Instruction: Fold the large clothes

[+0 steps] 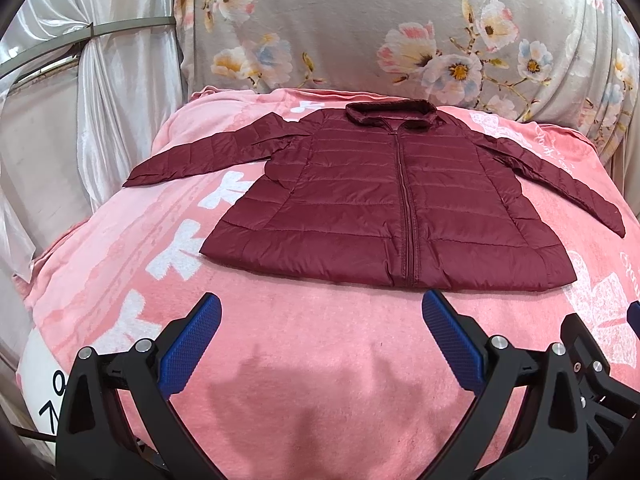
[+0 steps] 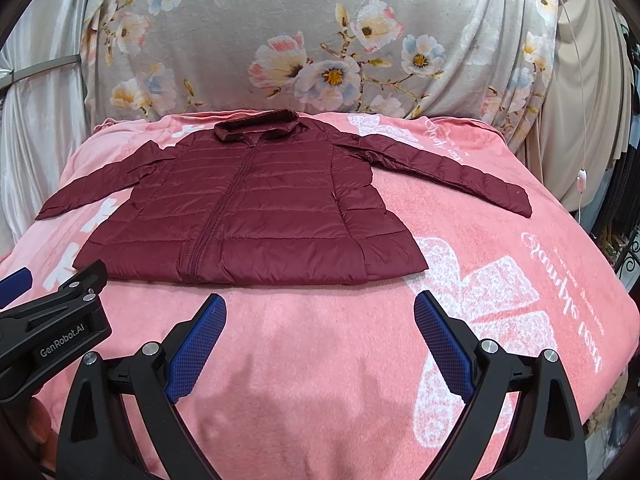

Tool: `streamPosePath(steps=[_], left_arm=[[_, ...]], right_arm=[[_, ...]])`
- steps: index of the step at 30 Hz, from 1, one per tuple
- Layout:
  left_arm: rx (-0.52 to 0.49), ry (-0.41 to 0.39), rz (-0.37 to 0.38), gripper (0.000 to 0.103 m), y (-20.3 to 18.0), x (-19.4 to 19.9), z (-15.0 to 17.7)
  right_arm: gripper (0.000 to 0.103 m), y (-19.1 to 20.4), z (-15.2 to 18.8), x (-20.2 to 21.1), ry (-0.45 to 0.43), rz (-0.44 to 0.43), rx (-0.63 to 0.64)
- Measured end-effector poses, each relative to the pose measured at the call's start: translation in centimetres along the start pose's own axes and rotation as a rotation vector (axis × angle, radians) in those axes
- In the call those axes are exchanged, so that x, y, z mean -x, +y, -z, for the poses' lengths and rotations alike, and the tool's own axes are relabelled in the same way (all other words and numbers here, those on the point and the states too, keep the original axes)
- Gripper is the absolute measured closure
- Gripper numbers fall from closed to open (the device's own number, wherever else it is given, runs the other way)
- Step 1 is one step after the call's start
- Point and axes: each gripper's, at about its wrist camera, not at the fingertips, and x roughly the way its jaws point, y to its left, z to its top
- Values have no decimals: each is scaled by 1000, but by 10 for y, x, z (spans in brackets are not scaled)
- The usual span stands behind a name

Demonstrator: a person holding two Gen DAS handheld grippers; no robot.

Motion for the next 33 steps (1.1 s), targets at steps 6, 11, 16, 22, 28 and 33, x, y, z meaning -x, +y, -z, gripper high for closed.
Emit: streamPosePath(steps=[6,11,16,22,28,33], left_arm=[[2,5,-4,5,2,-4,3],[2,6,-5,5,2,-5,5],[0,9,-7,5,1,-8,8],[1,11,-8,5,1,-10,10],[2,14,-7,5,1,-11,11],[2,14,-9,5,2,-12,11]], right_arm=[[10,0,1,0,0,-1,-1],[10,0,2,0,1,-2,-1],[10,2,6,-1,5,-5,-1],[10,2,6,-2,7,-5,-1],[10,4,7,-3,9,-5,-1],[10,3,7,-3,10,-5,-2]])
